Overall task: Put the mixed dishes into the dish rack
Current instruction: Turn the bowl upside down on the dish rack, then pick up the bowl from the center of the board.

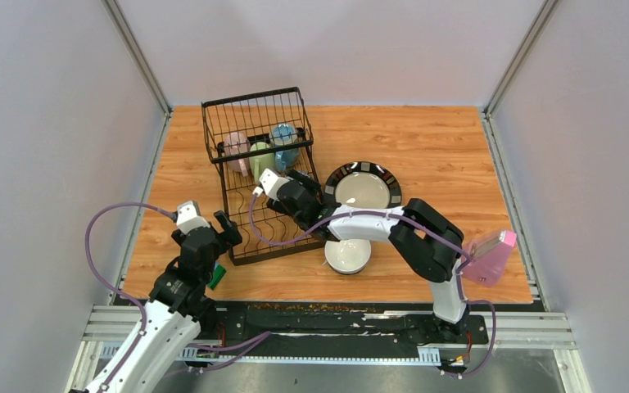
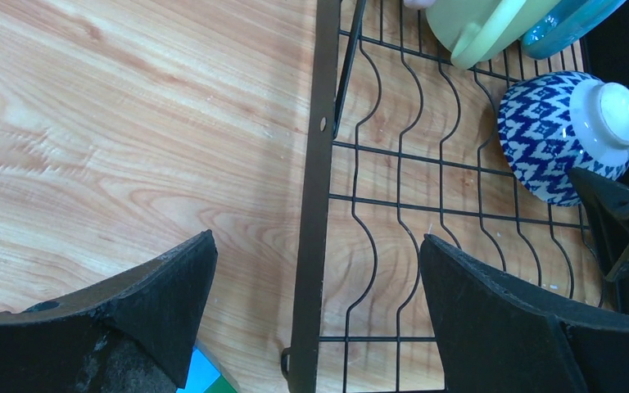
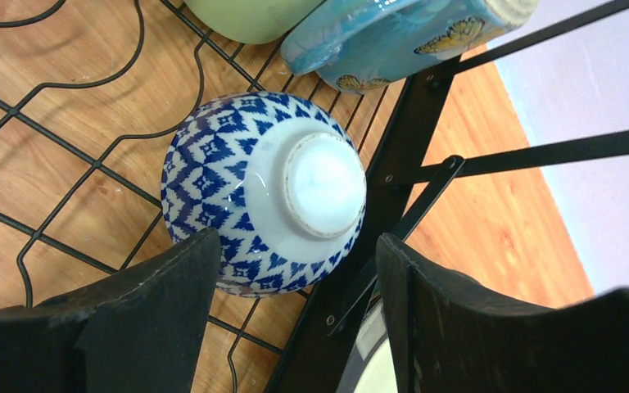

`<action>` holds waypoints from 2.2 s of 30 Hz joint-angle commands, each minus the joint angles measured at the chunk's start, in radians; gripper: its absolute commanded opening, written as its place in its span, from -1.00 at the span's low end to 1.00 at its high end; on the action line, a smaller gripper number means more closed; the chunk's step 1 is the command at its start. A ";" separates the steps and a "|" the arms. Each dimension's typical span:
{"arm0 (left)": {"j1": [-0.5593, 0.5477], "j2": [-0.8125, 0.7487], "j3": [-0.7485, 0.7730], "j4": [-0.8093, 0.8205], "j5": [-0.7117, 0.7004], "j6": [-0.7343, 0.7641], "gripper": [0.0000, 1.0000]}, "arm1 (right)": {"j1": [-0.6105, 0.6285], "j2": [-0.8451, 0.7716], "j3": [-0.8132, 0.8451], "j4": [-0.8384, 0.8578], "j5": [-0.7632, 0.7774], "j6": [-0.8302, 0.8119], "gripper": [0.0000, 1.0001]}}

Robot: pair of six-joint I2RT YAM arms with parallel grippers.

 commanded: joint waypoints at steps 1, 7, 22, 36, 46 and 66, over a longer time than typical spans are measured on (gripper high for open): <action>-0.002 0.005 0.019 0.039 -0.002 0.011 1.00 | -0.017 -0.032 0.035 -0.026 0.005 0.140 0.38; -0.002 0.014 0.032 0.040 0.003 0.010 1.00 | -0.036 -0.024 0.056 -0.070 0.036 0.218 0.26; -0.002 0.059 0.090 0.103 0.127 0.101 1.00 | -0.036 -0.236 -0.082 -0.036 -0.123 0.381 0.23; -0.002 0.157 0.127 0.215 0.317 0.195 1.00 | -0.036 -0.566 -0.359 0.071 -0.142 0.556 0.30; -0.006 0.240 0.140 0.332 0.568 0.230 0.96 | -0.042 -0.782 -0.538 0.081 -0.040 0.741 0.43; -0.008 0.216 0.319 0.124 0.374 0.141 1.00 | -0.185 -1.035 -0.451 -0.609 0.093 1.295 0.80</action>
